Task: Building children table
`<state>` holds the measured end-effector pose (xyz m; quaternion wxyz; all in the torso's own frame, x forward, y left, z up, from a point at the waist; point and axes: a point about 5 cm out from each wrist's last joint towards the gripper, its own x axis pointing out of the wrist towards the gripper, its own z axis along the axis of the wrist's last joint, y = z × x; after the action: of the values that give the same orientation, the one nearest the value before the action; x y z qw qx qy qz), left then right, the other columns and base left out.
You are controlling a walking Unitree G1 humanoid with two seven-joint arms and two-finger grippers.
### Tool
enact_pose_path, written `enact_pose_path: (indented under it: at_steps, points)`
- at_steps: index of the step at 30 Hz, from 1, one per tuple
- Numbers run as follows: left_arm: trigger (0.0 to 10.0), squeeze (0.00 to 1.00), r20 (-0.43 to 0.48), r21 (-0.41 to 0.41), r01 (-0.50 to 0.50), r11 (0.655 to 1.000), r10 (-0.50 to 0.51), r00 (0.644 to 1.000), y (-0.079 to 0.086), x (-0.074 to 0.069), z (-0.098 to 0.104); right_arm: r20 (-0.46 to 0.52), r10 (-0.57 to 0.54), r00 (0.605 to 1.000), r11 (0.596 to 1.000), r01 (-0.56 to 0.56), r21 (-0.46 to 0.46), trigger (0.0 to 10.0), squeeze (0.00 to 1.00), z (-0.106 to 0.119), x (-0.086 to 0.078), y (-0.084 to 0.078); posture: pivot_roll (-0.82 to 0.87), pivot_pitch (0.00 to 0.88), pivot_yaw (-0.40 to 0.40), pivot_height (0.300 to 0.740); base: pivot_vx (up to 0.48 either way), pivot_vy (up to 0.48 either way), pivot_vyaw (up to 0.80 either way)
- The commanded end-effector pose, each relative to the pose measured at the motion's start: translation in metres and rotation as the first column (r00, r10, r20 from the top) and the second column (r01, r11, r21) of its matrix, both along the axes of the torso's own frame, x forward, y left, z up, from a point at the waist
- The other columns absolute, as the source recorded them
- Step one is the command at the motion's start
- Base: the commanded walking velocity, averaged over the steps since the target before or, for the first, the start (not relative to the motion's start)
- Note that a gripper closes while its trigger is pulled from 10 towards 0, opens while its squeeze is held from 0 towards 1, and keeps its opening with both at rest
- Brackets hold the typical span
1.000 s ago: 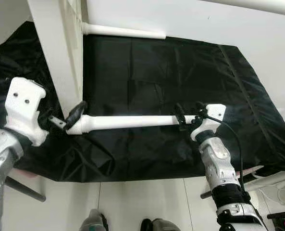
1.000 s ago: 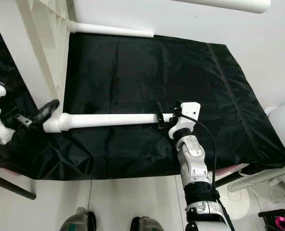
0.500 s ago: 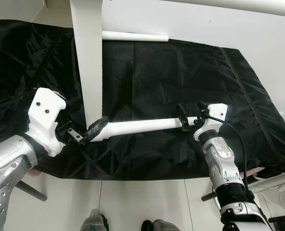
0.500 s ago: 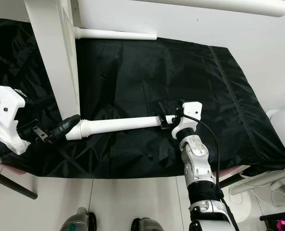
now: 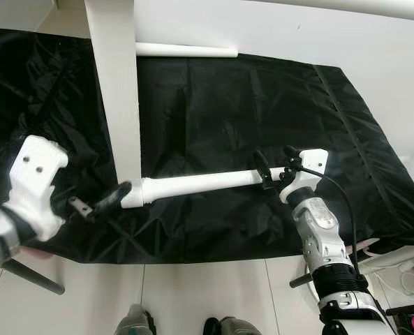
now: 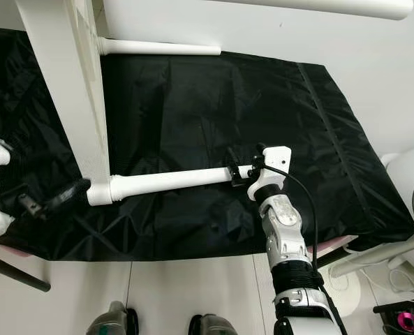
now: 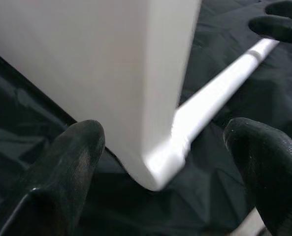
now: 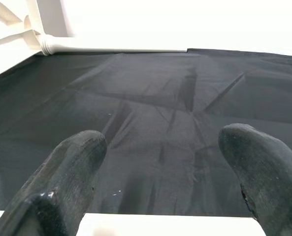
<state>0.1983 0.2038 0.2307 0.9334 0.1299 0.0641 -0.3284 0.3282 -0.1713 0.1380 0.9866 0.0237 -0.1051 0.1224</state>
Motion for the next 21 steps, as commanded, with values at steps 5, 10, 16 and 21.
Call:
enact_pose_path:
  at_steps: [5,10,16,21]
  points:
    - [10.0,0.00,-0.047,-0.074,0.228,0.971,-0.231,0.972,-0.021,-0.019,0.001,-0.022,-0.005,1.000,1.000,0.005,-0.008,10.0,0.00,-0.007,-0.002,-0.004,0.08,0.095,-0.113,0.740,0.000,0.000,0.00]
    - [10.0,0.00,-0.076,-0.140,0.274,0.951,-0.286,0.955,-0.031,-0.023,-0.001,-0.062,-0.010,0.998,0.999,0.007,-0.043,10.0,0.00,-0.012,0.003,-0.005,0.09,0.093,-0.113,0.740,0.000,0.000,0.00]
    - [10.0,0.00,-0.144,-0.155,0.326,0.933,-0.348,0.926,-0.043,-0.026,-0.013,-0.163,-0.064,0.985,0.993,0.047,-0.104,10.0,0.00,-0.016,0.015,-0.012,0.09,0.096,-0.108,0.740,0.000,0.000,0.00]
    - [10.0,0.00,-0.182,-0.148,0.330,0.932,-0.354,0.917,-0.052,-0.020,-0.022,-0.225,-0.075,0.971,0.994,0.056,-0.092,10.0,0.00,-0.014,0.025,-0.016,0.08,0.096,-0.099,0.740,0.000,0.000,0.00]
